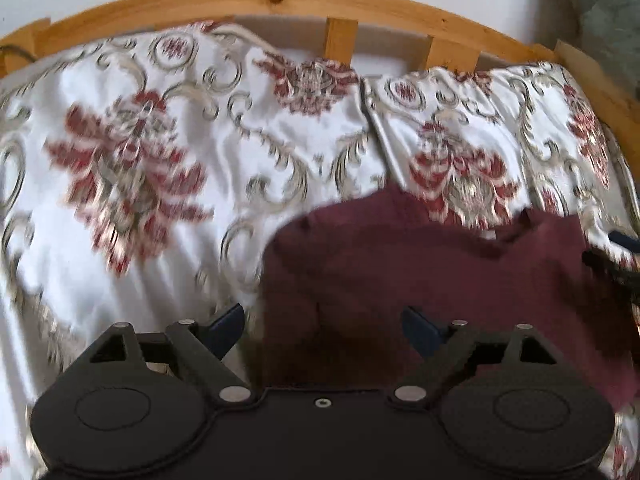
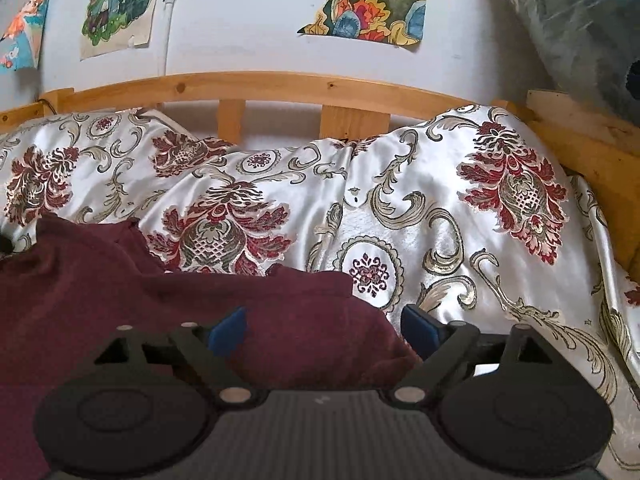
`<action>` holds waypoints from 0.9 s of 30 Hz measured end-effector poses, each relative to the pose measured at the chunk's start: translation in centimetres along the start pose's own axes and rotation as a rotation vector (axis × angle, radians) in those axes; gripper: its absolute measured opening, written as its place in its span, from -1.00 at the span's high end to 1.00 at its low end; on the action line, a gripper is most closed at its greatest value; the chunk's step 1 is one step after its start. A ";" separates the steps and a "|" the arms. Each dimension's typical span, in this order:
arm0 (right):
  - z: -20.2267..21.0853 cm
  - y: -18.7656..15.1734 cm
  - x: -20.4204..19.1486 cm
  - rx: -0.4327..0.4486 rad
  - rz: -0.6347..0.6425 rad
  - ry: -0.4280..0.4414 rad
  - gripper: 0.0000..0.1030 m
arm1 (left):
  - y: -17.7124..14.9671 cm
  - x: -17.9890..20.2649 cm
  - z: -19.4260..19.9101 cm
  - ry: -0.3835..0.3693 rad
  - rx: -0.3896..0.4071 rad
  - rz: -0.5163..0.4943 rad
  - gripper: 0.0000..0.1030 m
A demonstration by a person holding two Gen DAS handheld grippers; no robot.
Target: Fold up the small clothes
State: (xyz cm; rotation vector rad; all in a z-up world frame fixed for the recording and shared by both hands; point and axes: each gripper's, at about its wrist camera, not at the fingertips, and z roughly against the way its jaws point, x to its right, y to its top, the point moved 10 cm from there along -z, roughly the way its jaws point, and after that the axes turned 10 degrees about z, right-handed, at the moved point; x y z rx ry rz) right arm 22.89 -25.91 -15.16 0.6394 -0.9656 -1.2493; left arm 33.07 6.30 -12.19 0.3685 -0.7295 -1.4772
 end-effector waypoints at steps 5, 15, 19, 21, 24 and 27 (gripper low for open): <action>1.5 -0.5 -0.8 -0.004 0.003 0.001 -0.80 | -3.0 -1.3 0.8 -0.025 -0.062 0.019 0.32; 3.6 -1.8 -1.4 0.003 -0.013 -0.006 -0.67 | -2.8 -0.8 2.2 -0.035 0.003 0.002 0.32; 2.9 -2.0 -1.0 -0.008 -0.049 -0.003 -0.57 | -2.5 0.1 3.2 -0.047 0.044 -0.033 0.22; 2.5 -2.1 -0.9 -0.011 -0.072 0.015 -0.46 | -2.7 0.6 3.2 -0.073 0.031 -0.048 0.24; 1.6 -2.0 -0.9 -0.020 -0.065 0.015 -0.22 | -3.5 1.1 2.5 -0.076 -0.016 -0.075 0.44; 0.5 -2.2 -1.0 -0.053 -0.057 0.011 -0.12 | -4.3 0.6 1.4 -0.009 -0.063 -0.088 0.67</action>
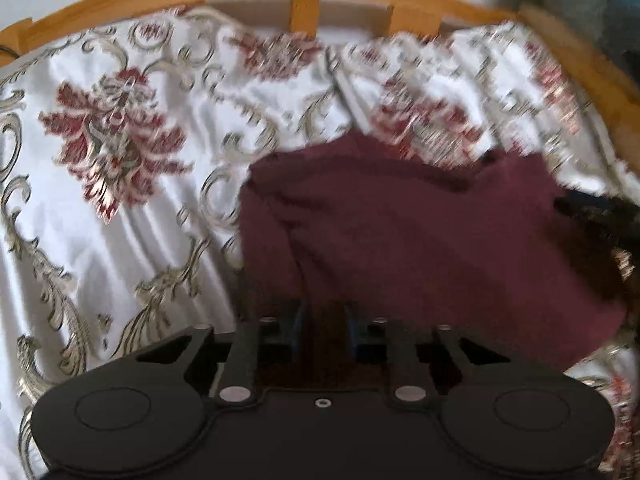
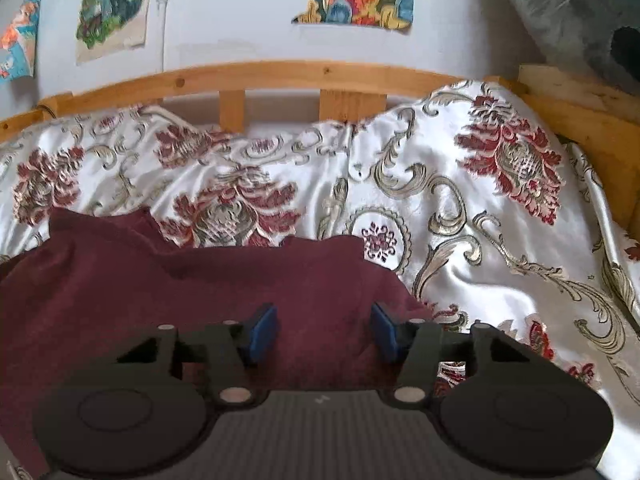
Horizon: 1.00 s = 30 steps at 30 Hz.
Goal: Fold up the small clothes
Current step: 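Open both grippers and press the folded shirt flat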
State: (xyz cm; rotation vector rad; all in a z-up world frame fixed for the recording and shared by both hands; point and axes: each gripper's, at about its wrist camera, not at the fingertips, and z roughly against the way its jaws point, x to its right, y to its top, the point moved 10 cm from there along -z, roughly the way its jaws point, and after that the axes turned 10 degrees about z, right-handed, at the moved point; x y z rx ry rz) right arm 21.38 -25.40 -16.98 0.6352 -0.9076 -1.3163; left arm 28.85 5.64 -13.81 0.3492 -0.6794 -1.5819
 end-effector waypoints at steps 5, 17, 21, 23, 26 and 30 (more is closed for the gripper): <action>-0.9 -1.0 0.1 -0.039 -0.031 0.000 0.41 | -0.2 -0.2 -0.3 0.008 0.002 0.014 0.92; 1.6 -1.6 0.6 -0.075 -0.063 -0.038 0.86 | -0.5 -1.1 2.2 0.132 0.153 0.038 0.93; 1.4 -2.0 0.9 -0.088 -0.092 -0.033 0.86 | -1.0 -1.6 1.5 0.142 0.150 0.088 0.93; 1.6 -1.9 0.9 -0.087 -0.087 -0.041 0.86 | -1.0 -1.7 1.9 0.133 0.169 0.103 0.92; 1.6 -2.0 0.7 -0.081 -0.080 -0.036 0.85 | -1.4 -1.3 1.4 0.168 0.156 0.038 0.71; 1.7 -1.9 0.3 -0.071 -0.052 -0.046 0.79 | -1.3 -0.6 1.3 0.181 0.153 0.000 0.44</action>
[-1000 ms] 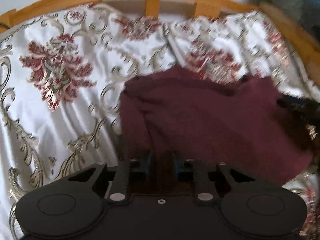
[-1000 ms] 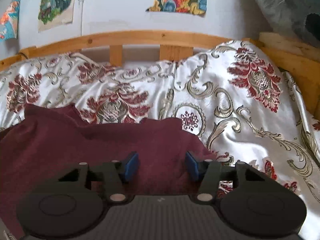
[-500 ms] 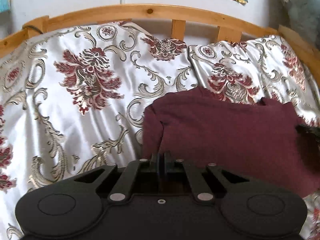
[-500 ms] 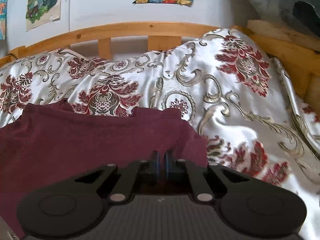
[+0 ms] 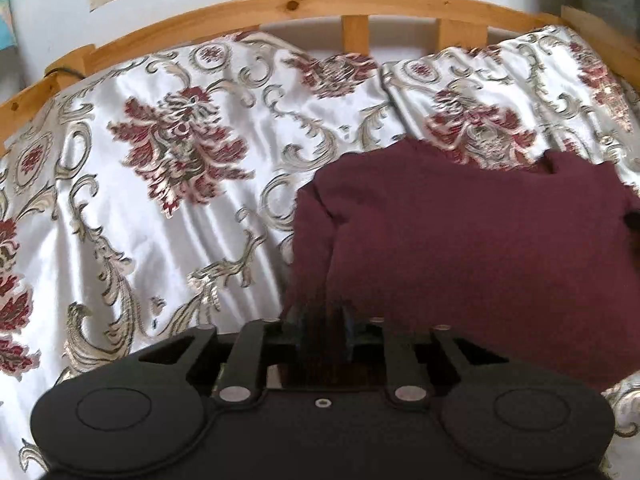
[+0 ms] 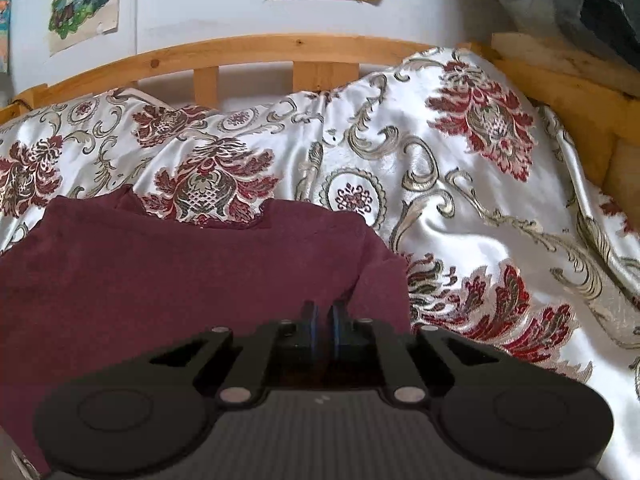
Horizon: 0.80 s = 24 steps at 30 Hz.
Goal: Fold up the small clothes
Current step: 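Open both grippers and press the folded shirt flat, then grasp the side edge of the maroon shirt with the left gripper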
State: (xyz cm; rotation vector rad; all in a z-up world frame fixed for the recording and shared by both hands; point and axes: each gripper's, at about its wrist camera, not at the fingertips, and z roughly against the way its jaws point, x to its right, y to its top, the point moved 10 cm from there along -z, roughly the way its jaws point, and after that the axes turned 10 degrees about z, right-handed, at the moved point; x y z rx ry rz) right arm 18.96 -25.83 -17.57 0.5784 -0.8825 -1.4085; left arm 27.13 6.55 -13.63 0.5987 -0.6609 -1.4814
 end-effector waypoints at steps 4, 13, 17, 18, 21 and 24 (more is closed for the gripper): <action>0.8 0.5 -0.6 0.029 0.045 -0.014 0.57 | 0.4 -0.2 0.9 -0.013 0.037 0.010 -0.38; 2.6 1.9 -4.3 0.126 0.173 0.032 -0.71 | 0.1 -1.5 -0.1 -0.175 0.022 0.072 -0.96; 3.7 1.9 -7.3 0.148 0.238 0.079 -0.96 | -0.3 -1.6 -2.0 -0.264 -0.036 0.112 -0.92; 4.0 1.8 -8.1 0.146 0.253 0.081 -0.98 | -0.2 -1.8 -2.4 -0.274 -0.038 0.125 -0.92; 5.0 1.8 -9.8 0.149 0.272 0.056 -1.00 | -0.1 -2.3 -3.3 -0.274 -0.045 0.157 -0.90; 6.0 1.7 -11.1 0.159 0.260 -0.045 -1.00 | 0.0 -2.6 -3.8 -0.272 -0.056 0.171 -0.90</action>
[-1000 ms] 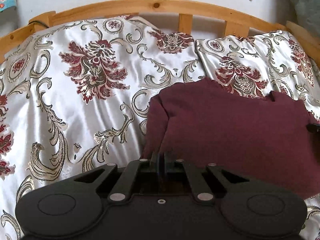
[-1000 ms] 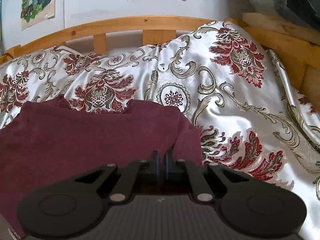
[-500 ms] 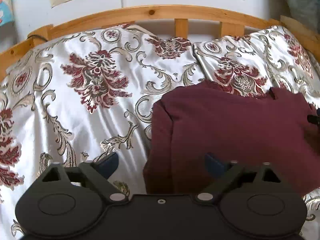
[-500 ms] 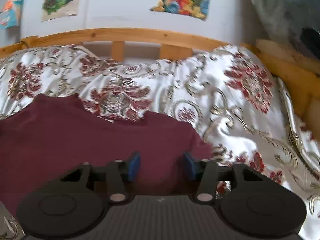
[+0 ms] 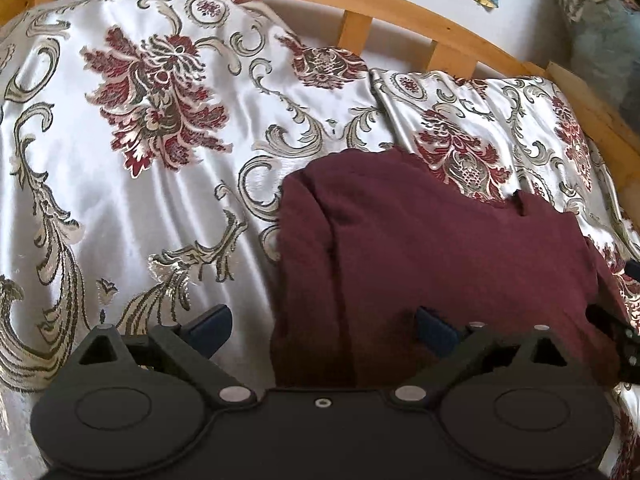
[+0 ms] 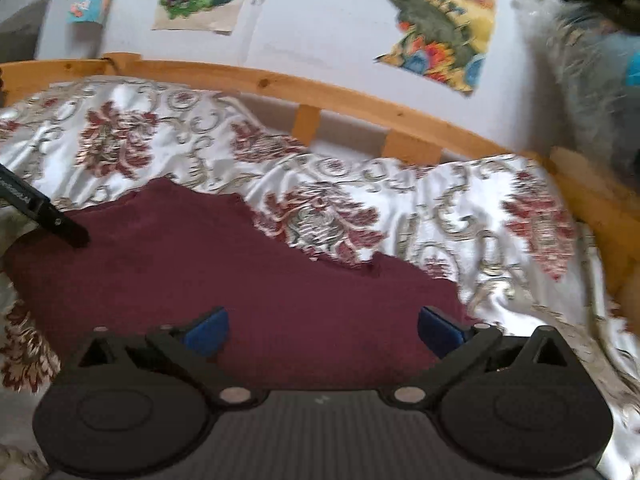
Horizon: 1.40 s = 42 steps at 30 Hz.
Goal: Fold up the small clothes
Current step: 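Grasp the side edge of the maroon shirt with the left gripper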
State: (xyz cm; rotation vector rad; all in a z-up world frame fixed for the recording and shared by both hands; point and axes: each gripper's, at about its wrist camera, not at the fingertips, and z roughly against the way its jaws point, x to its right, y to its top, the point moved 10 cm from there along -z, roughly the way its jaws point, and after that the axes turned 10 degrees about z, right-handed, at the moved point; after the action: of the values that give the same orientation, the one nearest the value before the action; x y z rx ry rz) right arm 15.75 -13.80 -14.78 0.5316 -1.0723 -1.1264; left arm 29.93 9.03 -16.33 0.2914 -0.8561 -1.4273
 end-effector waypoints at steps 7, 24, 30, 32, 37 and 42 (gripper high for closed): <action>-1.4 -1.2 -2.7 -0.027 0.078 -0.093 -1.00 | 0.2 0.4 0.6 -0.026 0.012 -0.015 -0.90; -2.1 -3.2 -3.0 -0.057 0.017 -0.045 -1.00 | -0.4 1.1 0.4 -0.001 0.017 -0.075 -0.48; -2.2 -3.3 -3.1 -0.059 0.012 -0.039 -1.00 | -0.9 3.7 1.2 -0.033 0.033 -0.232 -0.48; -2.2 -3.3 -3.1 -0.059 0.012 -0.038 -1.00 | -0.8 3.9 0.7 -0.016 0.018 -0.262 -0.48; -2.2 -3.3 -3.1 -0.059 0.012 -0.036 -1.00 | -0.3 2.2 -0.7 -0.001 -0.039 -0.157 -0.56; -2.2 -3.3 -3.1 -0.058 0.012 -0.036 -1.00 | -0.8 0.8 -1.4 -0.026 -0.097 -0.046 -0.56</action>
State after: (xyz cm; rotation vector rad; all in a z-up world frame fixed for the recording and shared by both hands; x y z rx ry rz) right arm 16.09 -12.55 -19.69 0.4599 -1.0689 -1.1566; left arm 30.19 7.69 -17.50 0.2204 -0.8028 -1.5137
